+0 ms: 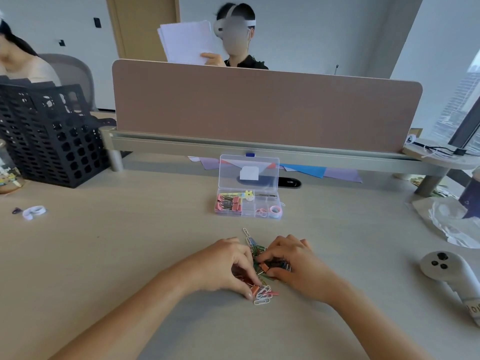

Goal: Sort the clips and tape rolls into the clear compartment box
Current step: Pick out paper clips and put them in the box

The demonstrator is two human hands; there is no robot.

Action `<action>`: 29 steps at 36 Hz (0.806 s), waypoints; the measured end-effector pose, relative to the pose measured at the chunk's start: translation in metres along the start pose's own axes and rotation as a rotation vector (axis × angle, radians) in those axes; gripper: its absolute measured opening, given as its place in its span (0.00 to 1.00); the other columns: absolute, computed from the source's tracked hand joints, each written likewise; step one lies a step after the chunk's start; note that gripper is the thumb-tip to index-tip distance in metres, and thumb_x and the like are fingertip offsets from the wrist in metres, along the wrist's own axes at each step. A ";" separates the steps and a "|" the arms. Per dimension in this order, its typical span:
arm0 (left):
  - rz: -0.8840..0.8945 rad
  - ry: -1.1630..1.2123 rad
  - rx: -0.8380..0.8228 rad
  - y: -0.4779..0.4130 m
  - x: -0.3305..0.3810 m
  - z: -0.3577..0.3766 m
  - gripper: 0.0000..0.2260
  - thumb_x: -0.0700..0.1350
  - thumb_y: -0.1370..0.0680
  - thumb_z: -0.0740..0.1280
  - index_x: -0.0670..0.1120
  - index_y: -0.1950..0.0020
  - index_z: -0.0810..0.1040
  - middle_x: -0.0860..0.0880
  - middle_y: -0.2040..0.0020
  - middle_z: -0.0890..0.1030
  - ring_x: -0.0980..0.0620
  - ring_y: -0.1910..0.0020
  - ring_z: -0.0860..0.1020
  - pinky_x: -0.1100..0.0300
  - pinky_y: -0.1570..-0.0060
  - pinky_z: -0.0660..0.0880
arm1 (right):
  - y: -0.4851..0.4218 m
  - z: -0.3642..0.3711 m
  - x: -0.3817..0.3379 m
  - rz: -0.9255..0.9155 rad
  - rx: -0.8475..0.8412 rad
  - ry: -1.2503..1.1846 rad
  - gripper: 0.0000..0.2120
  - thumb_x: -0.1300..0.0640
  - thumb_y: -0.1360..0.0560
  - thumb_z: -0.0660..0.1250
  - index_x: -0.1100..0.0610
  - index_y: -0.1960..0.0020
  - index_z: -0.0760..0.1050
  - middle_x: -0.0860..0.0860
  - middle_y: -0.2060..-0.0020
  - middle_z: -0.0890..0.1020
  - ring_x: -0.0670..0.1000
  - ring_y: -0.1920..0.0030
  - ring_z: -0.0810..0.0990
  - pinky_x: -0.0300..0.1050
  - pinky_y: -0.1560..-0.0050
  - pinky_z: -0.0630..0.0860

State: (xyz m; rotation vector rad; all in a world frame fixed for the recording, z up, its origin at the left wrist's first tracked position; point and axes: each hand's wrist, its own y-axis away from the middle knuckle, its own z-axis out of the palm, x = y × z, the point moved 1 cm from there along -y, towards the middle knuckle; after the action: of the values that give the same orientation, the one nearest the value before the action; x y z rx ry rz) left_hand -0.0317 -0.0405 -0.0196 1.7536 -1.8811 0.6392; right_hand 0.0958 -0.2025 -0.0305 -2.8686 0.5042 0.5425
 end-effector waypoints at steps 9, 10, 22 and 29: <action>0.007 0.235 0.115 0.000 -0.008 -0.007 0.09 0.52 0.34 0.78 0.57 0.55 0.85 0.54 0.53 0.81 0.54 0.53 0.76 0.50 0.49 0.74 | 0.000 -0.003 -0.002 -0.002 0.008 -0.065 0.07 0.50 0.28 0.70 0.42 0.50 0.78 0.37 0.52 0.76 0.39 0.49 0.69 0.33 0.46 0.60; 0.001 0.306 0.135 0.001 -0.009 -0.008 0.09 0.51 0.34 0.77 0.54 0.55 0.85 0.51 0.54 0.82 0.51 0.58 0.76 0.50 0.54 0.74 | 0.000 -0.004 -0.002 0.005 0.012 -0.076 0.08 0.50 0.28 0.71 0.43 0.50 0.78 0.36 0.53 0.77 0.38 0.49 0.70 0.33 0.46 0.61; -0.049 0.658 0.366 -0.014 -0.027 -0.023 0.13 0.36 0.26 0.72 0.49 0.44 0.82 0.51 0.57 0.84 0.52 0.57 0.76 0.62 0.52 0.73 | -0.019 -0.027 0.004 0.078 0.118 -0.239 0.10 0.56 0.28 0.71 0.45 0.49 0.76 0.40 0.59 0.82 0.43 0.57 0.78 0.29 0.56 0.72; -0.116 0.584 0.477 -0.039 -0.044 -0.047 0.08 0.37 0.27 0.74 0.45 0.50 0.84 0.45 0.53 0.85 0.50 0.55 0.80 0.55 0.47 0.75 | -0.053 -0.034 0.017 0.211 0.260 -0.275 0.07 0.56 0.27 0.69 0.45 0.52 0.77 0.39 0.58 0.81 0.41 0.56 0.79 0.33 0.57 0.75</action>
State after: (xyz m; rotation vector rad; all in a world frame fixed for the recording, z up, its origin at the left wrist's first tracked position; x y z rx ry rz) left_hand 0.0113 0.0202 -0.0110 1.6698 -1.2807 1.4609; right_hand 0.1410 -0.1666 0.0000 -2.4607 0.7700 0.8239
